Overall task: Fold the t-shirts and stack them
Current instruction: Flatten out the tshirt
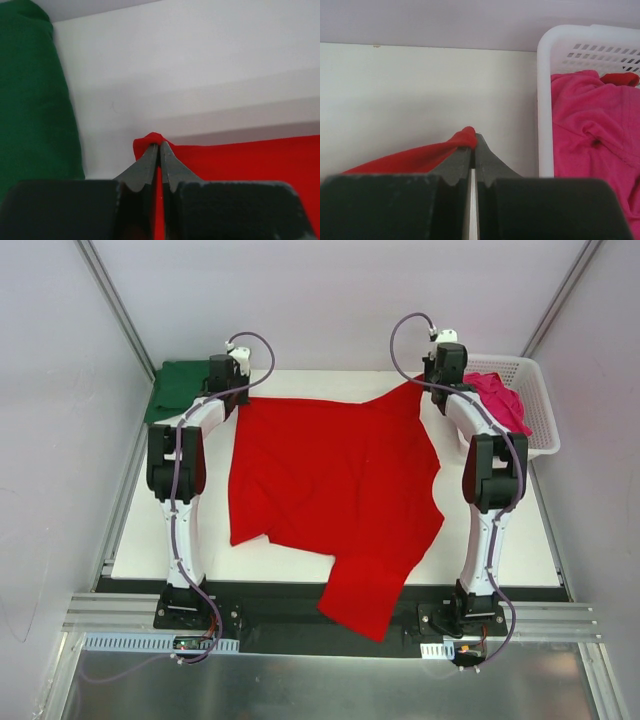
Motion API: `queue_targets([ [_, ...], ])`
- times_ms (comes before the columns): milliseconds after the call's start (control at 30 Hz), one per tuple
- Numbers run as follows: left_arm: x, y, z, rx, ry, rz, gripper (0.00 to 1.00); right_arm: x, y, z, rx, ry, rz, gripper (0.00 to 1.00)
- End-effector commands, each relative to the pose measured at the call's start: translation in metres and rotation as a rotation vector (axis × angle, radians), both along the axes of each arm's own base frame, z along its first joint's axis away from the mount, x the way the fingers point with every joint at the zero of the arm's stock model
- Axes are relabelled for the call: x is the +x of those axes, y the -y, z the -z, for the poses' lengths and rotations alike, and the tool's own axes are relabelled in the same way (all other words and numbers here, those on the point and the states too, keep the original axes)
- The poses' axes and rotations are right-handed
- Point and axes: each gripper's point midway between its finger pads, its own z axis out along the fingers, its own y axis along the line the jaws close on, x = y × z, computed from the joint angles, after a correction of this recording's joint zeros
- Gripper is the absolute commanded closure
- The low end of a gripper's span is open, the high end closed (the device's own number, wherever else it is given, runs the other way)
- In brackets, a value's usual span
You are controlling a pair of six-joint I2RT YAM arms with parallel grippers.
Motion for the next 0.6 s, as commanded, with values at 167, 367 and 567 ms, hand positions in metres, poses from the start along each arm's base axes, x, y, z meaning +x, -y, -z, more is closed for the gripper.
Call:
queue_targets([
  [167,0.025,-0.021,-0.015,0.053,0.065,-0.066,0.18,0.015,0.004,-0.021,-0.013,0.053,-0.013,0.58],
  [367,0.023,-0.024,-0.040,0.055,0.102,-0.084,0.01,0.007,0.008,-0.053,-0.026,0.110,0.006,0.21],
  [567,-0.006,-0.023,-0.125,0.014,0.212,-0.094,0.01,-0.024,0.011,-0.114,0.016,0.179,0.029,0.13],
])
